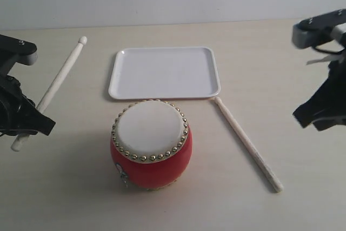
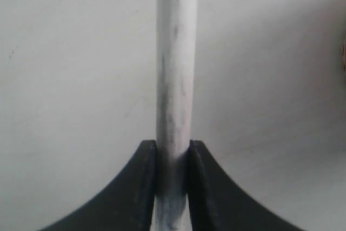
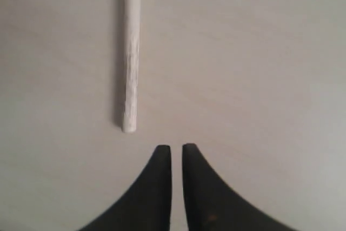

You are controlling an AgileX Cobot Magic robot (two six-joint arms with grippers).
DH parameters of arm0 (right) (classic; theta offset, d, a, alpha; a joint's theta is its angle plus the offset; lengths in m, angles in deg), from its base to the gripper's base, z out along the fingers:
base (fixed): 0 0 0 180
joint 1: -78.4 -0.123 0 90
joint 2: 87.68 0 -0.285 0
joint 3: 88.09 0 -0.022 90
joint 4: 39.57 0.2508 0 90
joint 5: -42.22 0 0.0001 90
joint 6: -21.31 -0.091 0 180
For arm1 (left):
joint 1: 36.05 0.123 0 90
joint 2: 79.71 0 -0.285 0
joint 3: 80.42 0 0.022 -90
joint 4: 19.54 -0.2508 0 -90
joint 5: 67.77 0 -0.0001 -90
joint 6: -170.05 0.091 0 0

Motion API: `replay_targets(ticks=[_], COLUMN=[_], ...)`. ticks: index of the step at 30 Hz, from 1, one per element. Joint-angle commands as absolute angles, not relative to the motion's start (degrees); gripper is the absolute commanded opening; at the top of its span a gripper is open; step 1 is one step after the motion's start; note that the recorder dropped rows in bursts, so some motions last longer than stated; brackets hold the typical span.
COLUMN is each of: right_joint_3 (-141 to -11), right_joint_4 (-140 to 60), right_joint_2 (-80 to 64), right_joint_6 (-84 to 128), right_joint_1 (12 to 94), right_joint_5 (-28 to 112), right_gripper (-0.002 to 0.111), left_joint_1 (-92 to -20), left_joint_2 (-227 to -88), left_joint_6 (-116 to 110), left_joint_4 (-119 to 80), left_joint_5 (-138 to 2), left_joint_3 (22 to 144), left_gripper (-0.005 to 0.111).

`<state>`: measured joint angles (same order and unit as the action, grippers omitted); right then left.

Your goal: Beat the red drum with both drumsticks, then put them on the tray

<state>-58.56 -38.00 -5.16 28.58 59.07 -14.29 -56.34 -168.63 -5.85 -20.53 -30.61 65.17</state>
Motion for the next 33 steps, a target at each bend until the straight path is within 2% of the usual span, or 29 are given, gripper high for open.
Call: replay_targets(ticks=[1, 5, 7, 16, 33], right_joint_3=[-58.0, -58.0, -58.0, -58.0, -58.0], right_joint_4=[-40.6, -40.8, -40.4, -39.6, -40.8], right_joint_2=[1.1, 7.4, 10.3, 18.0, 24.4], right_joint_6=[27.0, 25.5, 25.5, 23.7, 20.6], right_joint_1=[53.1, 50.9, 50.4, 49.1, 49.1], right_joint_5=[-11.5, -8.4, -7.1, 3.4, 6.1], right_gripper=[0.021, 0.038, 0.042, 0.042, 0.042], left_joint_1=[-56.6, -56.6, -56.6, -56.6, -56.6], left_joint_2=[-168.1, -168.1, -168.1, -168.1, -168.1], left_joint_6=[-6.2, -6.2, -6.3, -7.1, -7.4], left_joint_4=[-20.7, -20.6, -20.6, -20.4, -20.4], left_joint_5=[-31.2, -31.1, -30.8, -31.0, -30.9], left_joint_3=[65.2, 65.2, 65.2, 65.2, 65.2], left_gripper=[0.000, 0.000, 0.000, 0.000, 0.000])
